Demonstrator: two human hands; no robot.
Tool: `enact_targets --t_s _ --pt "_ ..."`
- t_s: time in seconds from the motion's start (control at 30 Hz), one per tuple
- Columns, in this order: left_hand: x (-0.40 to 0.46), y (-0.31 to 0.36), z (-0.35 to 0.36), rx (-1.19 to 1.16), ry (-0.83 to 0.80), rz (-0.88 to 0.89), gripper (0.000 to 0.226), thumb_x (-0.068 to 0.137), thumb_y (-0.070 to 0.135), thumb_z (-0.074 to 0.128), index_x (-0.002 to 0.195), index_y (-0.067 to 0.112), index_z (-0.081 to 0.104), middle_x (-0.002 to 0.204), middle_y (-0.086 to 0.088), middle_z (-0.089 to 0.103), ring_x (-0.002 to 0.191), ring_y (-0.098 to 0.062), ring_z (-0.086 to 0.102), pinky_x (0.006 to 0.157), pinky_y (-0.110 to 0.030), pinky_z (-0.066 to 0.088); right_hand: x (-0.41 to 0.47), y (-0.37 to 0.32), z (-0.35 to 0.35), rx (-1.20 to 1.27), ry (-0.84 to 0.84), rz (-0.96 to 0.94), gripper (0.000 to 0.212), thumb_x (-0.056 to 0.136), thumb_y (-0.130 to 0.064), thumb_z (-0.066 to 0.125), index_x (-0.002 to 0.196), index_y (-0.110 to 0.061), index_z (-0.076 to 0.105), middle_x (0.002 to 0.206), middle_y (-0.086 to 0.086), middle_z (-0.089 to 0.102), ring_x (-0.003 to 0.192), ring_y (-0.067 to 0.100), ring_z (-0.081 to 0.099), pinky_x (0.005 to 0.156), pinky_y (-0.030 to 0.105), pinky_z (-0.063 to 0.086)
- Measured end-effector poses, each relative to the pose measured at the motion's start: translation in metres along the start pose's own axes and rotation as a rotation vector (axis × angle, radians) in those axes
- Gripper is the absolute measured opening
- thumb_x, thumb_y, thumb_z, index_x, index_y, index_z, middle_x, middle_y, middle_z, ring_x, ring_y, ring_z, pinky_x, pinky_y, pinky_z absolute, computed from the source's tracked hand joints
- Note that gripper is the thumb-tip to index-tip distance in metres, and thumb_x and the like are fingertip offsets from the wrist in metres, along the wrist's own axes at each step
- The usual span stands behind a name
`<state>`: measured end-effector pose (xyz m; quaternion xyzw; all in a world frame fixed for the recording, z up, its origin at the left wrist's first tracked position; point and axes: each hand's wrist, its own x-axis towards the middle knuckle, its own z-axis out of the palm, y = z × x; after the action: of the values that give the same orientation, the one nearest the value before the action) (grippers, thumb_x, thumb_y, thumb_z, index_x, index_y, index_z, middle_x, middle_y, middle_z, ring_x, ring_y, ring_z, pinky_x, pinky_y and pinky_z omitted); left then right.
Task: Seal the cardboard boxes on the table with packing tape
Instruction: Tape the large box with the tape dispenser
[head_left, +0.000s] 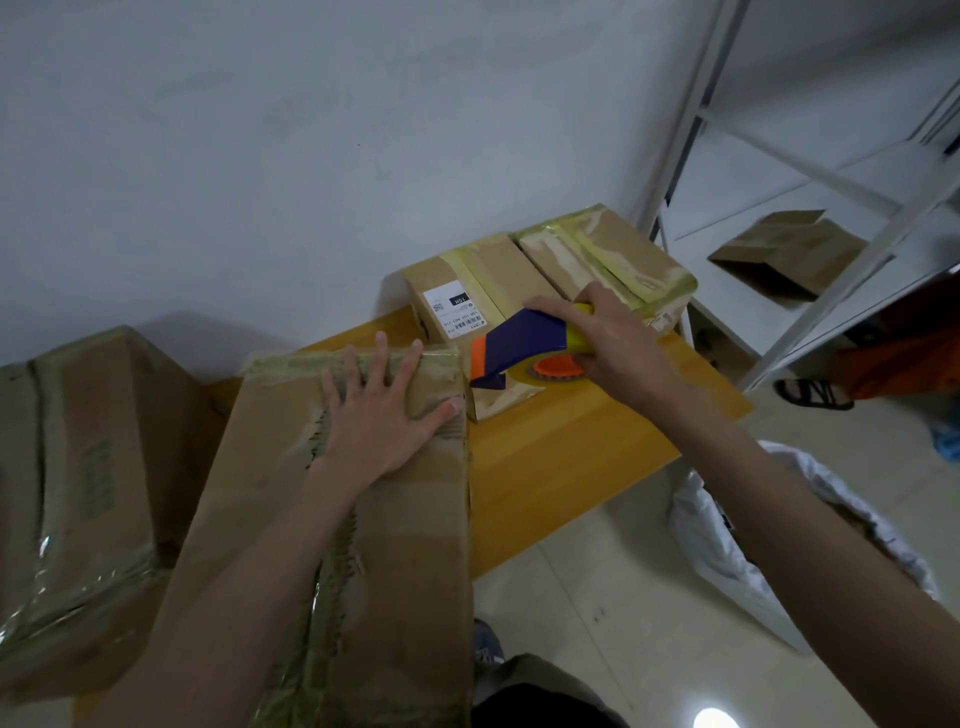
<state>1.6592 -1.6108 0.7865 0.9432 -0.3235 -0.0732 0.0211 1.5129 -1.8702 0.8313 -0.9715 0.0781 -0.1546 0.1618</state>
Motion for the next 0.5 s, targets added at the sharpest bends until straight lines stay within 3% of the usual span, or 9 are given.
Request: enact_targets --t_s 0.3,0.4,0.5 --pt "-0.001 0.002 -0.001 -0.008 -0.002 -0.013 0.101 0.069 0.100 0.002 0.155 0.048 -0.011 0.168 -0.001 -0.014 0.153 -0.038 -0.011 0.119 -0.064 -0.002 0.011 -0.015 0.001 -0.121 0.007 -0.073 0.064 0.088 -0.038 0.076 0.146 -0.033 0.047 0.109 0.012 0.048 0.100 0.029 0.047 0.081 0.039 0.042" --pt "-0.002 0.002 -0.002 -0.011 -0.008 -0.014 0.099 0.071 0.099 0.004 0.154 0.048 -0.013 0.168 -0.001 -0.016 0.152 -0.039 -0.012 0.119 -0.064 -0.004 0.008 -0.015 0.014 -0.325 -0.126 -0.121 0.068 0.089 -0.014 0.073 0.146 -0.036 0.043 0.112 0.013 0.048 0.105 0.030 0.047 0.085 0.043 0.044" --pt "-0.003 0.003 -0.002 -0.013 -0.013 -0.012 0.097 0.074 0.097 0.008 0.155 0.047 -0.012 0.167 -0.001 -0.017 0.152 -0.039 -0.013 0.119 -0.064 -0.005 -0.013 -0.007 0.030 -0.202 -0.207 0.016 0.070 0.089 -0.024 0.076 0.148 -0.038 0.040 0.112 0.010 0.044 0.104 0.030 0.046 0.080 0.042 0.042"
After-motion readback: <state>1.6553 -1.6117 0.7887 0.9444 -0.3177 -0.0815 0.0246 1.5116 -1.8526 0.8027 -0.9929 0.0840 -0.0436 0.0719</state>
